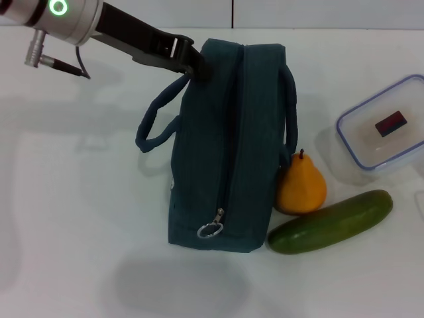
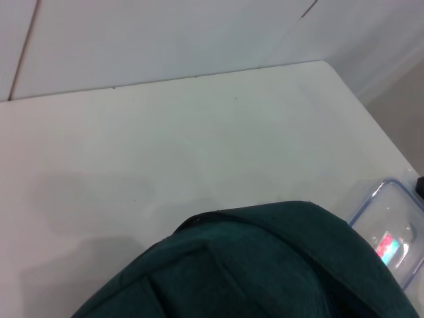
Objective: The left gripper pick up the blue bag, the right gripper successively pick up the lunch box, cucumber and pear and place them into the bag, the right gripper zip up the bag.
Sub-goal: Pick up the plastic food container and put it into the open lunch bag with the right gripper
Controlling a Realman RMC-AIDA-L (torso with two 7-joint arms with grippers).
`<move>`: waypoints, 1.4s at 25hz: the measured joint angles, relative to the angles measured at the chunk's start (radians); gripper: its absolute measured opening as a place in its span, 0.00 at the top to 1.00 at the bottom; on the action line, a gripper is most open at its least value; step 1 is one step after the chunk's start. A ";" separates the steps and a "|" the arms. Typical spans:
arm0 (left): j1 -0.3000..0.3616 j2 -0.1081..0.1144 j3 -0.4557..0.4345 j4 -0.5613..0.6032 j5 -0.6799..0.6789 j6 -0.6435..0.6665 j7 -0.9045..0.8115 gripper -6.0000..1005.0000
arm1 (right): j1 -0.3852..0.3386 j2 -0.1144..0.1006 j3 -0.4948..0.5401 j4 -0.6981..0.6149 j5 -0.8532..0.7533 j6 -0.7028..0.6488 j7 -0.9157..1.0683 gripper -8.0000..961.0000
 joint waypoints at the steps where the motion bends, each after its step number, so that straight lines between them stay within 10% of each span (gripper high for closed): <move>1: 0.000 -0.001 0.000 0.001 0.000 0.000 -0.001 0.92 | 0.000 0.000 0.000 -0.001 0.000 -0.002 0.008 0.90; 35: -0.094 -0.010 0.025 0.035 0.001 0.035 -0.087 0.92 | 0.057 0.002 0.002 -0.035 0.183 -0.354 0.117 0.90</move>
